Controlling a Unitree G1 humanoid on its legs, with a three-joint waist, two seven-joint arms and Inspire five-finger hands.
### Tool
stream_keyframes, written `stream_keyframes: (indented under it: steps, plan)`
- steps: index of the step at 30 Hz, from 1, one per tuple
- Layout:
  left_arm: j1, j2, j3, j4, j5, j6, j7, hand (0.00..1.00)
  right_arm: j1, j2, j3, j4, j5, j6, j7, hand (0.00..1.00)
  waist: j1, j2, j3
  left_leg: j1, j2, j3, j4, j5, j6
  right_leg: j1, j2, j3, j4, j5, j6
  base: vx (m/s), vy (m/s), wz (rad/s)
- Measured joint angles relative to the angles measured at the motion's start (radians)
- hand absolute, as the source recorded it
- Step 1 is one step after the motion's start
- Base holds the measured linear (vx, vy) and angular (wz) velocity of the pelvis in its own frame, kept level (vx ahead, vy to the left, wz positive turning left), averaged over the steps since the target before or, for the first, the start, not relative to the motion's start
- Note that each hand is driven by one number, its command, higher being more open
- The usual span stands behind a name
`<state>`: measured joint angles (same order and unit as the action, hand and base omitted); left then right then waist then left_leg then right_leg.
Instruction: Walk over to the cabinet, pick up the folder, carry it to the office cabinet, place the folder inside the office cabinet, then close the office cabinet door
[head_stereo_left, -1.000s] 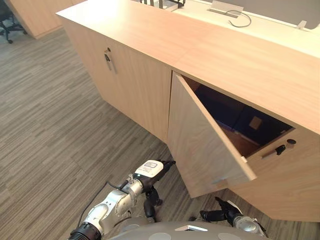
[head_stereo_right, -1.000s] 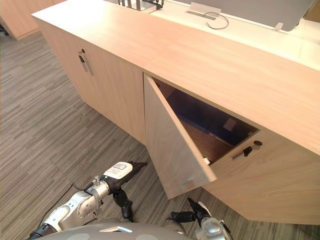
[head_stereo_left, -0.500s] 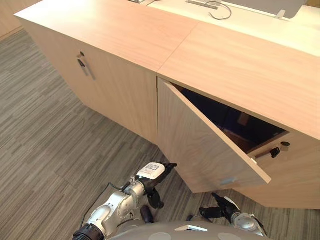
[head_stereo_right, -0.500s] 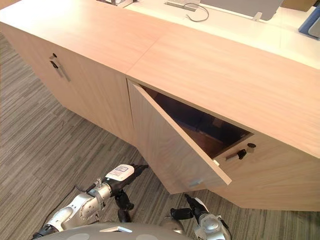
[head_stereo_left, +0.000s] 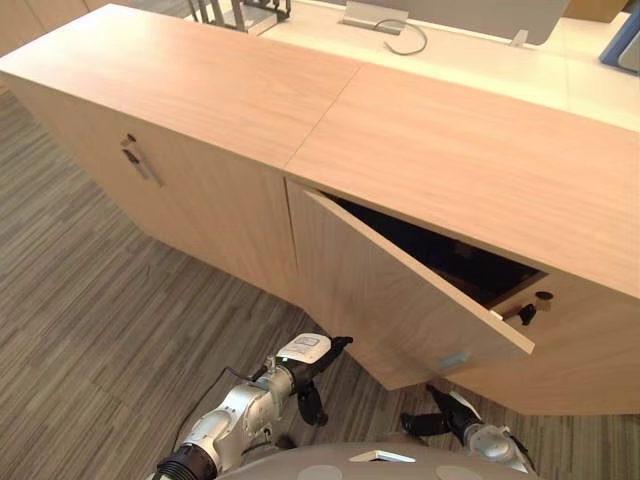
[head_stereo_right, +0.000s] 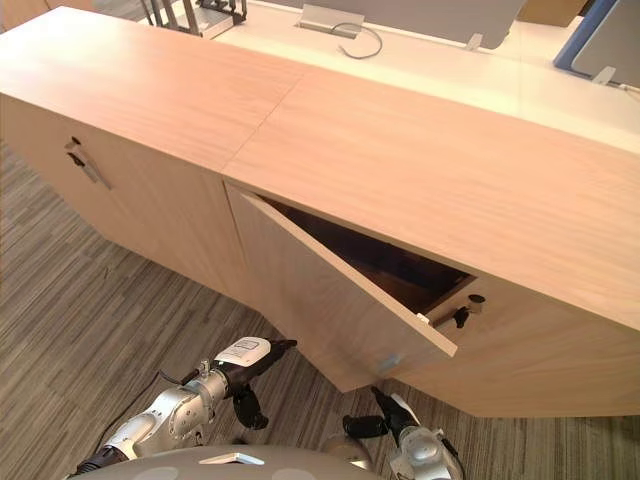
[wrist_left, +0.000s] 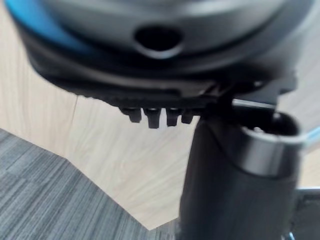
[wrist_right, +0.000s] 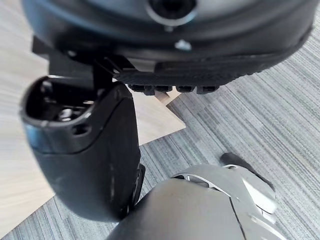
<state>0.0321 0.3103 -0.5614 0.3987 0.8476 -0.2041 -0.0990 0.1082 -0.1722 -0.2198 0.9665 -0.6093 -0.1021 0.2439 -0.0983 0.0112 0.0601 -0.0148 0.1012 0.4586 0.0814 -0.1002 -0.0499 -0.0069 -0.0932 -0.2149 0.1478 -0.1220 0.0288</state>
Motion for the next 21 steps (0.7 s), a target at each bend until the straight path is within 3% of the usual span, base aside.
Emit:
stream_keyframes:
  steps: [3,6,7,8,9,10,13,14,17,18,19,21]
  plan:
    - [-0.036,-0.031,-0.011,0.048,-0.018,0.022,0.001,1.00,0.011,-0.002,-0.027,0.001,0.019,0.004,-0.013,1.00,-0.017,0.024,0.008,-0.045,0.057,0.003,0.127,-0.059,-0.019,0.029,0.023,0.002,-0.030,0.000,0.005,0.05,-0.162,-0.15]
    - [-0.047,-0.045,-0.033,0.050,-0.021,0.029,0.002,1.00,0.037,-0.003,-0.069,0.000,0.048,0.004,-0.031,1.00,-0.021,0.054,0.007,-0.010,0.107,0.015,0.171,-0.081,-0.032,0.045,0.055,0.005,0.016,-0.006,-0.002,0.07,-0.130,-0.31]
    - [-0.059,-0.070,-0.037,0.053,-0.022,0.033,0.002,1.00,0.041,-0.008,-0.101,-0.003,0.065,0.004,-0.037,1.00,-0.026,0.078,0.011,-0.007,0.146,0.020,0.200,-0.081,-0.033,-0.007,0.079,0.008,0.105,-0.058,-0.012,0.01,-0.158,-0.22]
    - [-0.079,-0.065,-0.040,0.051,-0.024,0.033,0.003,1.00,0.065,-0.009,-0.100,-0.004,0.065,0.005,-0.041,1.00,-0.040,0.052,0.008,-0.007,0.141,0.027,0.226,-0.092,-0.046,-0.012,0.075,0.048,0.030,-0.039,-0.011,-0.02,-0.158,-0.07]
    - [-0.091,-0.057,-0.038,0.058,-0.026,0.033,0.008,1.00,0.084,-0.010,-0.096,0.000,0.064,0.008,-0.042,1.00,-0.044,0.038,0.011,-0.004,0.132,0.028,0.249,-0.108,-0.052,-0.007,0.066,0.055,0.030,-0.070,-0.017,-0.02,-0.168,-0.04]
    - [-0.101,-0.068,-0.030,0.077,-0.041,0.039,0.012,1.00,0.116,-0.019,-0.106,0.031,0.064,0.043,-0.050,1.00,-0.044,0.055,0.016,-0.017,0.176,0.025,0.303,-0.139,-0.061,-0.004,0.097,0.064,0.030,-0.071,-0.017,0.05,-0.139,-0.36]
    - [-0.101,-0.061,-0.027,0.087,-0.060,0.063,0.006,1.00,0.195,-0.020,-0.167,0.112,0.066,0.113,-0.065,1.00,-0.045,0.072,0.023,-0.035,0.240,0.015,0.468,-0.133,-0.041,0.018,0.133,0.150,0.025,-0.071,-0.024,0.12,-0.100,-0.81]
    - [-0.101,-0.061,-0.020,0.090,-0.060,0.076,0.006,1.00,0.225,-0.019,-0.185,0.141,0.066,0.134,-0.072,1.00,-0.046,0.070,0.024,-0.073,0.238,-0.048,0.560,-0.128,-0.002,0.032,0.131,0.191,0.025,-0.068,-0.031,0.19,-0.058,-0.98]
    - [-0.101,-0.061,-0.013,0.091,-0.061,0.080,0.007,1.00,0.260,-0.021,-0.204,0.192,0.066,0.160,-0.080,1.00,-0.045,0.065,0.028,-0.123,0.155,-0.232,0.592,-0.208,-0.017,0.034,0.119,0.276,0.032,-0.066,-0.034,0.16,0.069,-0.96]
    - [-0.101,-0.063,-0.013,0.091,-0.061,0.079,0.008,1.00,0.267,-0.012,-0.204,0.203,0.066,0.160,-0.080,1.00,-0.045,0.055,0.035,-0.139,0.101,-0.322,0.572,-0.229,-0.018,0.039,0.110,0.310,0.041,-0.066,-0.034,0.06,0.176,-0.93]
    - [-0.100,-0.067,-0.013,0.091,-0.061,0.079,0.014,1.00,0.268,0.003,-0.204,0.205,0.066,0.157,-0.080,1.00,-0.045,0.041,0.045,-0.152,0.038,-0.426,0.533,-0.236,-0.019,0.049,0.097,0.345,0.044,-0.066,-0.034,0.05,0.200,-0.93]
    - [-0.093,-0.088,-0.013,0.091,-0.065,0.077,0.029,1.00,0.262,0.022,-0.203,0.203,0.066,0.146,-0.085,1.00,-0.039,0.039,0.052,-0.146,-0.033,-0.589,0.404,-0.224,-0.031,0.057,0.092,0.392,0.045,-0.062,-0.025,0.02,0.243,-0.95]
